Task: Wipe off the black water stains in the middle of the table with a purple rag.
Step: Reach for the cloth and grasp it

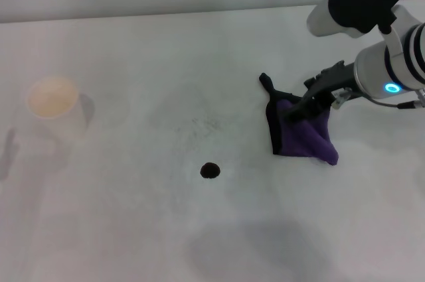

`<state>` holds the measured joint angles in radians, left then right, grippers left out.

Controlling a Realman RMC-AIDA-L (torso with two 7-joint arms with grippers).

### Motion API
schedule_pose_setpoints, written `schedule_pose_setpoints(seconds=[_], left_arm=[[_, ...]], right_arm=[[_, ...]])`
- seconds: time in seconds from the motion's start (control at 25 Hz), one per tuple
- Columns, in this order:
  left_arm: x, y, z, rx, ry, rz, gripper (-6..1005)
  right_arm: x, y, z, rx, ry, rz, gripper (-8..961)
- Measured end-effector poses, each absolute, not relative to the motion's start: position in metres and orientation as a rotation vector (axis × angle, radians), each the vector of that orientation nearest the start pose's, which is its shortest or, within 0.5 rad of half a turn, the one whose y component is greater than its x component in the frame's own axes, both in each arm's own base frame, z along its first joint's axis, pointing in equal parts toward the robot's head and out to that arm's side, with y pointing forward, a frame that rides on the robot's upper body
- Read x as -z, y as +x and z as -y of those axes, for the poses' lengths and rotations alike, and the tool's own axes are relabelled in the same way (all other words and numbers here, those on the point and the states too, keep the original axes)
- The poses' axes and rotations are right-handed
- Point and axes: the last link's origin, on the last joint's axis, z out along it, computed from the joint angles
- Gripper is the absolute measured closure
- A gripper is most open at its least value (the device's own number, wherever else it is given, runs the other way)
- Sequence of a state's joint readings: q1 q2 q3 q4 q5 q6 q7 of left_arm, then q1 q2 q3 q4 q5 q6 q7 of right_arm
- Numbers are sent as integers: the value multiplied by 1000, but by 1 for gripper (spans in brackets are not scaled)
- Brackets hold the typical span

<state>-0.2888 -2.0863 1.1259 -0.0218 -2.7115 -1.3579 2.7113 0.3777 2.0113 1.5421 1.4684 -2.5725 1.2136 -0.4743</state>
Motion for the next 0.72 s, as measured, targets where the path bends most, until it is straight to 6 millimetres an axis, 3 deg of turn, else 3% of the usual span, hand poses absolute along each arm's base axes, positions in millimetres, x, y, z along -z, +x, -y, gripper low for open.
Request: schedule_pose_setpoints(seconds=[0.32,0.72], left_arm=[[5,-378,-255,763,-1571,730,115],[5,-378,-255,763,-1571,730,115]], right_arm=[[8,208,-348,351,-2429,-847,127],[26,228,-359,427,-2426,-910,139]])
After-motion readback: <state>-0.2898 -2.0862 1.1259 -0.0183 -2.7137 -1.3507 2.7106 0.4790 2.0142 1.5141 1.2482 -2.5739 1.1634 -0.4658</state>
